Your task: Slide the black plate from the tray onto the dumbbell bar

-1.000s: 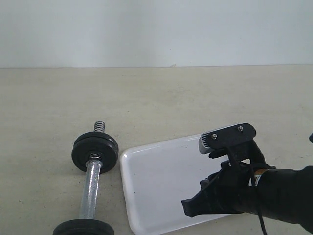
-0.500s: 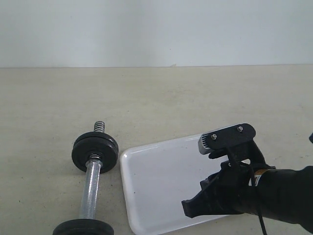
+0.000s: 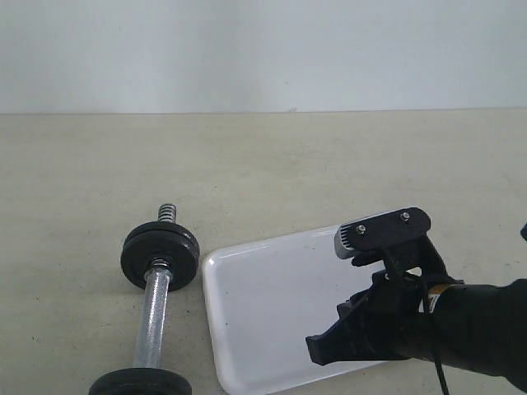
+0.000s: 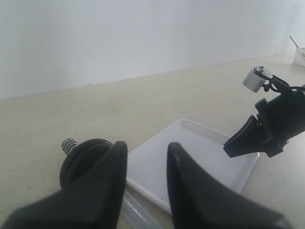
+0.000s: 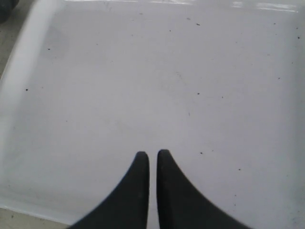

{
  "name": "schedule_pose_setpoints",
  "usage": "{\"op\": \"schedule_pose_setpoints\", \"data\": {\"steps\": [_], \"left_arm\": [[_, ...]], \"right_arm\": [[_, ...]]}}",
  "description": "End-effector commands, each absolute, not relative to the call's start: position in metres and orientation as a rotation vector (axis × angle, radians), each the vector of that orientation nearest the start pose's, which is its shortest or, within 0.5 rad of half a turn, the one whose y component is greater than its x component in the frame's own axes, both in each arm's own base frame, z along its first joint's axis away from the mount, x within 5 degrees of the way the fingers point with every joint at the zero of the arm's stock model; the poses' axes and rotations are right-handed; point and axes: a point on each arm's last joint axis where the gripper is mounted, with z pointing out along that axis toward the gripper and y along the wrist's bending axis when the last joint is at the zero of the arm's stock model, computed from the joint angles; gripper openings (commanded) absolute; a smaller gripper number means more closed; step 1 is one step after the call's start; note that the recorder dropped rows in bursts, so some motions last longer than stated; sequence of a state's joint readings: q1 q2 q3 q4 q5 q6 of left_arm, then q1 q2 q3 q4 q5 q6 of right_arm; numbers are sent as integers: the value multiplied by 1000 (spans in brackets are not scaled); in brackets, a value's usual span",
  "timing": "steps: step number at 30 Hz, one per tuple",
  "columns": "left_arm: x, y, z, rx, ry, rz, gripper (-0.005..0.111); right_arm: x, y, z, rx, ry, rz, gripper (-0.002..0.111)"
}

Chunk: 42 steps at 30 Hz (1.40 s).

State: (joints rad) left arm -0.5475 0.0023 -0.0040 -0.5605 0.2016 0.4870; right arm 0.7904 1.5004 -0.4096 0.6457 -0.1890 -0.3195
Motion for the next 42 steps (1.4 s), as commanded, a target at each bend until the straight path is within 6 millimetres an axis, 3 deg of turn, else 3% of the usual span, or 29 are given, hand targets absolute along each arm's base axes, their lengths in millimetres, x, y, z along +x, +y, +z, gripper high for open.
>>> {"op": "schedule_pose_setpoints", "data": {"steps": [1, 27, 29, 32, 33, 38, 42], "left_arm": [[42, -37, 198, 487, 1612, -545, 27], [42, -37, 197, 489, 1613, -546, 27], [43, -36, 196, 566, 1589, -440, 27], [48, -29, 195, 833, 1467, -49, 27], [48, -28, 195, 868, 1446, 7, 27], [49, -28, 195, 886, 1435, 35, 27], [47, -30, 195, 784, 1495, -124, 27]], "right_arm": [[170, 156, 140, -519, 2389, 364, 1], [174, 156, 143, -494, 2338, 352, 1], [174, 156, 143, -494, 2338, 352, 1], [174, 156, 143, -494, 2338, 352, 1], [174, 156, 143, -494, 2338, 352, 1], [174, 156, 143, -494, 2338, 352, 1], [174, 156, 143, -492, 2338, 353, 1]]}}
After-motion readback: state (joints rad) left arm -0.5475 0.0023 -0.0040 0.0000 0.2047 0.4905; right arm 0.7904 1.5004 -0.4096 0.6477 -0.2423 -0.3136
